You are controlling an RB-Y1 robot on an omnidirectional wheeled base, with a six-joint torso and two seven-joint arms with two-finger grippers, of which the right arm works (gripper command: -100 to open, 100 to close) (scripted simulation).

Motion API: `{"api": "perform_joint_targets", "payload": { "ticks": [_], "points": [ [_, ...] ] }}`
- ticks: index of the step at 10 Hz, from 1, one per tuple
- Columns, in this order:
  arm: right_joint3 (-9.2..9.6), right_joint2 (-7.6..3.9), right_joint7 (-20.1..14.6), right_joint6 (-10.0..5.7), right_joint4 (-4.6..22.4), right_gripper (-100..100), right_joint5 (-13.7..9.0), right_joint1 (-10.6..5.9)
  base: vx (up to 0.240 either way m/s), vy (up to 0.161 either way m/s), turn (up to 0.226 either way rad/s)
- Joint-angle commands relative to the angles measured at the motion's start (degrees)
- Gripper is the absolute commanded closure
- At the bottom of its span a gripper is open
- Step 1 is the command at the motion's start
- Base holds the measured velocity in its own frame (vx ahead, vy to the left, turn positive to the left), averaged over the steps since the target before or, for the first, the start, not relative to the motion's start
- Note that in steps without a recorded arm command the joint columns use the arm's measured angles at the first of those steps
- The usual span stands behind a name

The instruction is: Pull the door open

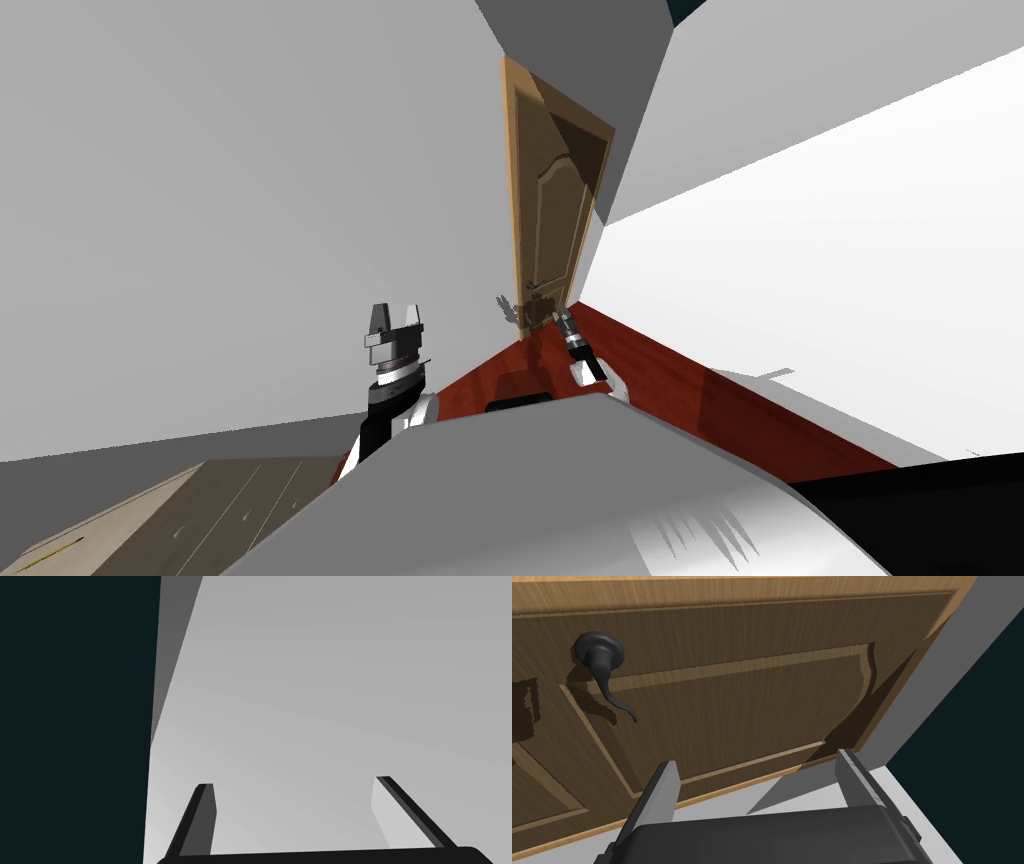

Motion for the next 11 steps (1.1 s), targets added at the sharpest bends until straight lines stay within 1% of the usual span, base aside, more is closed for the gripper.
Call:
{"api": "perform_joint_targets", "payload": {
  "ticks": [1, 11],
  "points": [
    [0.21, -0.59, -0.25, -0.45, 2.26, -100, -0.03, -0.83, 0.079, -0.070, 0.097],
    [1.54, -3.49, -1.39, -2.93, 15.94, -100, -0.08, -6.37, 0.073, -0.076, 0.116]
  ]
}}
